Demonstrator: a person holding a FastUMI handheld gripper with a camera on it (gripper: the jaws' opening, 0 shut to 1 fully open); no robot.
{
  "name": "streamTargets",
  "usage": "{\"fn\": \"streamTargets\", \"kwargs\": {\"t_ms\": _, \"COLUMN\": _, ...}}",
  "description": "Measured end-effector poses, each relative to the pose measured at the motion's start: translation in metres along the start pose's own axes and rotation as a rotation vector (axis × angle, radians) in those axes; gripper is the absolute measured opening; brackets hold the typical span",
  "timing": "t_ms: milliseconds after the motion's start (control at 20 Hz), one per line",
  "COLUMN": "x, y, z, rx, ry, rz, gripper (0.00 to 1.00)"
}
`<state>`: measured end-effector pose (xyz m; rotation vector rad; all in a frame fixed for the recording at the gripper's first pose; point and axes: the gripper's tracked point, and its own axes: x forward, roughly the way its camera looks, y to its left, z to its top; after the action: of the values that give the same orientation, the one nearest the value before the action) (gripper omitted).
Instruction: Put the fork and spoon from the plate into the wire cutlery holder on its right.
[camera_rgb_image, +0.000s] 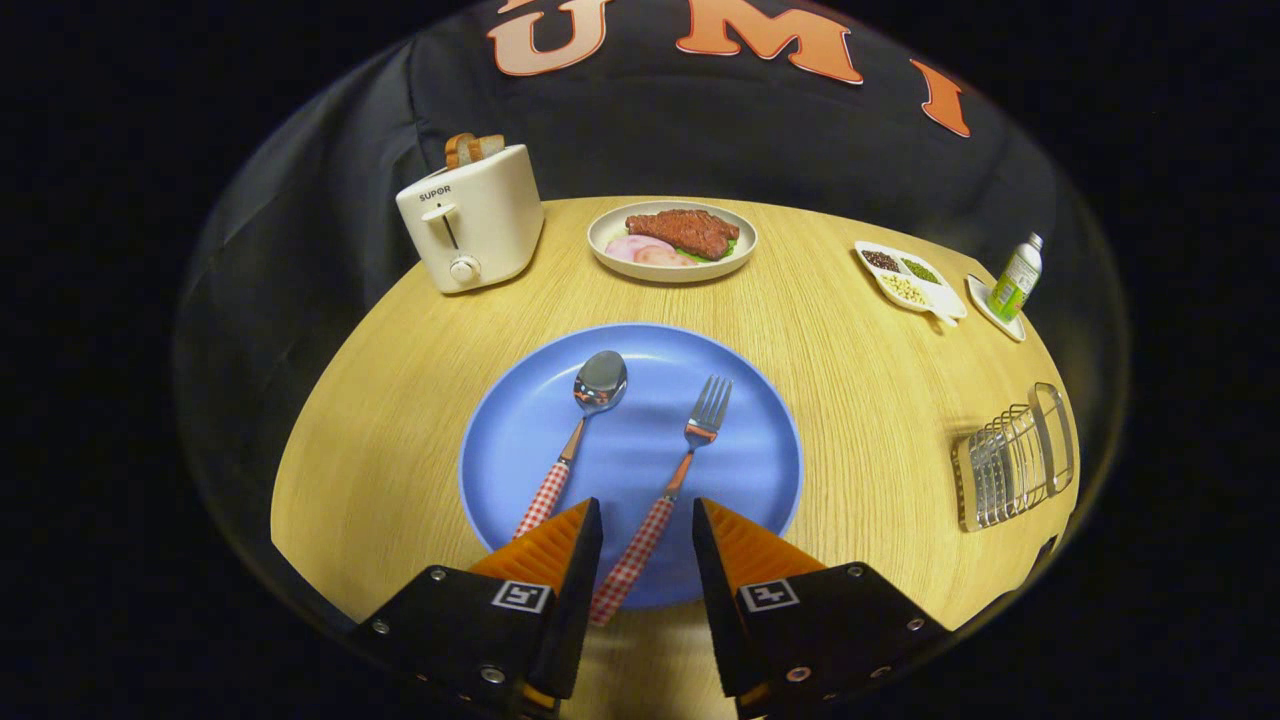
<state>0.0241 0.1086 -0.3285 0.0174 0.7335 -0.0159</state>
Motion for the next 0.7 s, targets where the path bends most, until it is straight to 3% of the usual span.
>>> {"fn": "streamTargets", "kwargs": {"t_ms": 400, "x": 0.007, "y": -0.02, "z": -0.004, "rx": -0.024, "ry": 0.005, "rz": -0.049, "gripper": 0.15}}
{"fn": "streamTargets", "kwargs": {"t_ms": 700, "x": 0.009, "y": -0.026, "z": -0.001, "rx": -0.061, "ry": 0.016, "rz": -0.019, "gripper": 0.06}}
